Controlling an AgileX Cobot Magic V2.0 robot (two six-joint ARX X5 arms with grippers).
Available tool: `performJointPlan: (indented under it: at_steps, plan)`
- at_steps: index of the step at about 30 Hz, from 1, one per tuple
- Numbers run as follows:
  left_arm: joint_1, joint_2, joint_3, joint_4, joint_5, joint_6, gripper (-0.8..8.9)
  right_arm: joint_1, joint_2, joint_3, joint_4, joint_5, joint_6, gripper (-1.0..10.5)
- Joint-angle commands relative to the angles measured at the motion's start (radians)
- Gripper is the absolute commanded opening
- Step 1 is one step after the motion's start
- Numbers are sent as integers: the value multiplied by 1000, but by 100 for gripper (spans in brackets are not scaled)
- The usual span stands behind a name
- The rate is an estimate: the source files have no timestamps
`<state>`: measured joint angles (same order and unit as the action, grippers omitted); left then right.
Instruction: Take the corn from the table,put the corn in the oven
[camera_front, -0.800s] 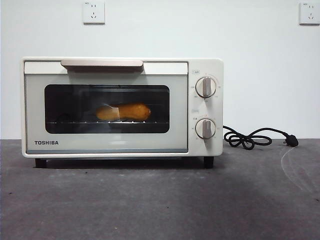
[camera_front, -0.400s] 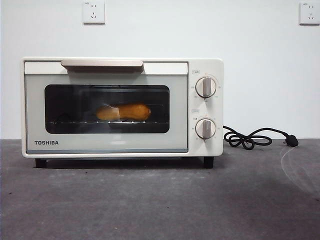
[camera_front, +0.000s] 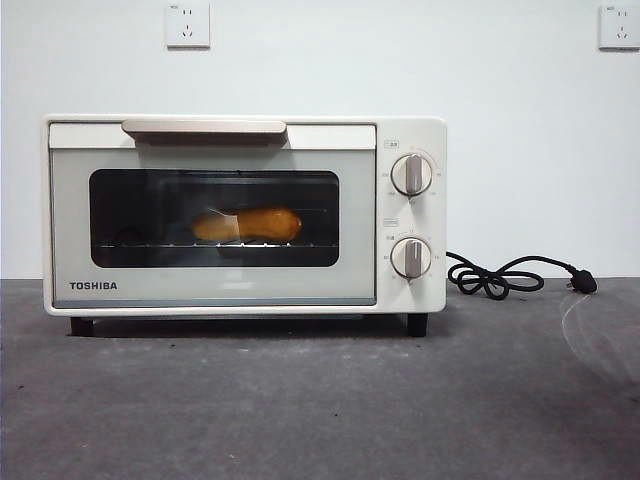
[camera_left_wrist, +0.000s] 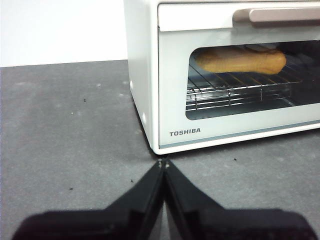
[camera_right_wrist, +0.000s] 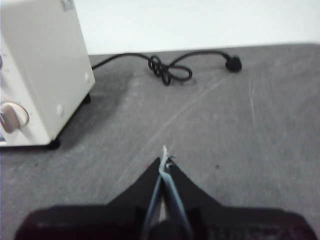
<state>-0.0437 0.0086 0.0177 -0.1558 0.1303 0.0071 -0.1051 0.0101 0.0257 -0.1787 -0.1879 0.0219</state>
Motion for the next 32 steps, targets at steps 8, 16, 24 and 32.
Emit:
performJointPlan:
  at_steps: [8, 16, 24, 32]
  plan:
    - [-3, 8, -8, 7, 0, 1, -4, 1, -2, -11, 2, 28, 34, 1]
    - [-3, 8, -8, 7, 0, 1, -4, 1, -2, -11, 6, 32, 0, 1]
    - [-3, 7, -8, 7, 0, 1, -4, 1, -1, -11, 8, 32, 0, 1]
    - [-3, 8, -8, 7, 0, 1, -4, 1, -1, -11, 8, 32, 0, 1]
